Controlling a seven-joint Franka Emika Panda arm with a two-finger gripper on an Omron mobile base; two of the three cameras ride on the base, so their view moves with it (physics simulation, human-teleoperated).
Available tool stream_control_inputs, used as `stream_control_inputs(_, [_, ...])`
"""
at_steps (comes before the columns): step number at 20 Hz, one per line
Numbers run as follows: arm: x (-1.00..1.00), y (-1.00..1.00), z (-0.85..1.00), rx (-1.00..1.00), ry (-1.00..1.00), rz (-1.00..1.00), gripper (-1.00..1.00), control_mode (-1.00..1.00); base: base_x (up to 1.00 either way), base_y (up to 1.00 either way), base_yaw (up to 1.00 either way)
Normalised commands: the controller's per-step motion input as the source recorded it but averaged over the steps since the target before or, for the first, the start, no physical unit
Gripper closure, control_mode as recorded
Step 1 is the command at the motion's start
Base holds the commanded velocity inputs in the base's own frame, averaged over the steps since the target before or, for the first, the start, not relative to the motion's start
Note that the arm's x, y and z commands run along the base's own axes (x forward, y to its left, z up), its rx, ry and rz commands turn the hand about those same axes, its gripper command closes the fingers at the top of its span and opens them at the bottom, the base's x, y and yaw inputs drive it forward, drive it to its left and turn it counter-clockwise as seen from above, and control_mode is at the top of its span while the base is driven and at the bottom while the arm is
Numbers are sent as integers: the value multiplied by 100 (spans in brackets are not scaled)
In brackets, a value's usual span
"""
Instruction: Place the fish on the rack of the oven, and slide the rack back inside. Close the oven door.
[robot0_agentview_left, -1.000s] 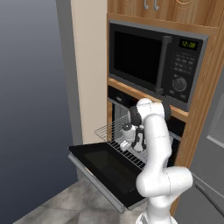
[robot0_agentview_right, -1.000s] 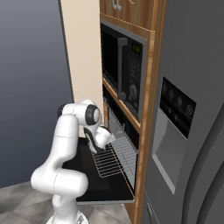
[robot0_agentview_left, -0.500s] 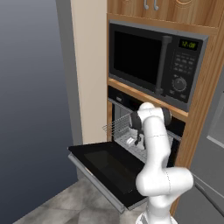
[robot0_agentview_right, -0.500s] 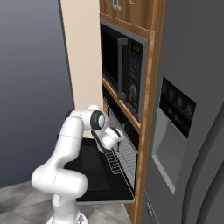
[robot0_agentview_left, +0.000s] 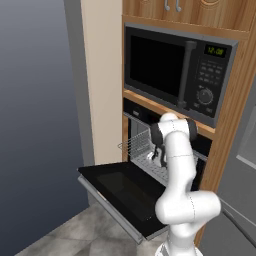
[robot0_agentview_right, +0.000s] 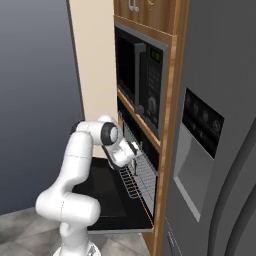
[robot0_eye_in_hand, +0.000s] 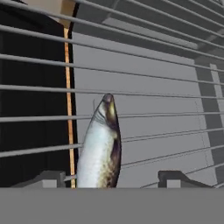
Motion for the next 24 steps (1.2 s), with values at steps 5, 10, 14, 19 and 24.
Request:
stream_control_inputs(5, [-55,68,19,-13,-7,-2,-100,-100,0,0,0])
stream_control_inputs(10, [-89,99,9,-16,-4,0,-100,-100,0,0,0])
stream_control_inputs(14, [-88,99,12,-17,-11,0,-100,-100,0,0,0])
stream_control_inputs(19, [-48,74,18,-5,-6,-5,-100,-100,0,0,0])
stream_control_inputs(24, [0,35,17,0,11,-10,-100,-100,0,0,0])
